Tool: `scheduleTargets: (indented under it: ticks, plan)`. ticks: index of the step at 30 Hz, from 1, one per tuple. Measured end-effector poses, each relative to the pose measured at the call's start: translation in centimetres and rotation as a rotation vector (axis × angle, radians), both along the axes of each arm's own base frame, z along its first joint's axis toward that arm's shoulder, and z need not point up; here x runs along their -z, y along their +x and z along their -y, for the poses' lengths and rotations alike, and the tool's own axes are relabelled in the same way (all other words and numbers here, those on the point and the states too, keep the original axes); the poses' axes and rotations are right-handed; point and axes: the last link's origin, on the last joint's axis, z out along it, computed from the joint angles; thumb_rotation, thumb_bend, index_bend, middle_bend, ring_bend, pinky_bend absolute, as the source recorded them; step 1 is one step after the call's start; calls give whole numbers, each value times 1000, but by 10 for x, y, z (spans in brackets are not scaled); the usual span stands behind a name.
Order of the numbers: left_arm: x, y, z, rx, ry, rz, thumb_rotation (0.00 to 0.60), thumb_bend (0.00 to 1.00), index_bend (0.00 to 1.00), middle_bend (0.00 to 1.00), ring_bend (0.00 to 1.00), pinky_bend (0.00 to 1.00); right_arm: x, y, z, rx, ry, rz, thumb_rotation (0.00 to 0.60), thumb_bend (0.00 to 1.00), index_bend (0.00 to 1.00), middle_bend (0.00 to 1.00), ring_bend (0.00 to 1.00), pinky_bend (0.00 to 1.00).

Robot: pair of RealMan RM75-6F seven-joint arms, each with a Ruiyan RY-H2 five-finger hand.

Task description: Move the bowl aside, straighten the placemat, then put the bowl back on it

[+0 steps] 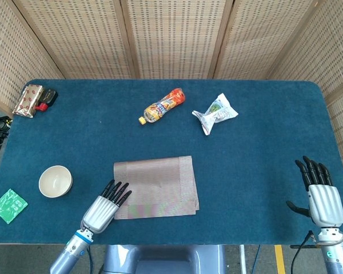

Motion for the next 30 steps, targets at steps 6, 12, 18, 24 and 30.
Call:
scheduleTargets:
  ticks: [6,12,18,24,30]
  plan:
    - [1,3,2,1,-3,11,600,157,122,0,0,0,0,0,0,2,2,0,600,152,0,0,0,0]
    - [1,7,2,3,0,27,600,160,137,0,0,0,-1,0,0,3,0,1,600,152,0,0,0,0]
    - [1,9,1,3,2,40,600,193,156,0,0,0,0,0,0,3,0,0,600,152,0,0,0,0]
    - [1,12,-1,6,8,56,600,194,173,0,0,0,0,0,0,3,0,-1,600,152,0,0,0,0]
    - [6,11,-3,6,-2,35,600,194,192,0,0,0,0,0,0,3,-2,0,600,152,0,0,0,0]
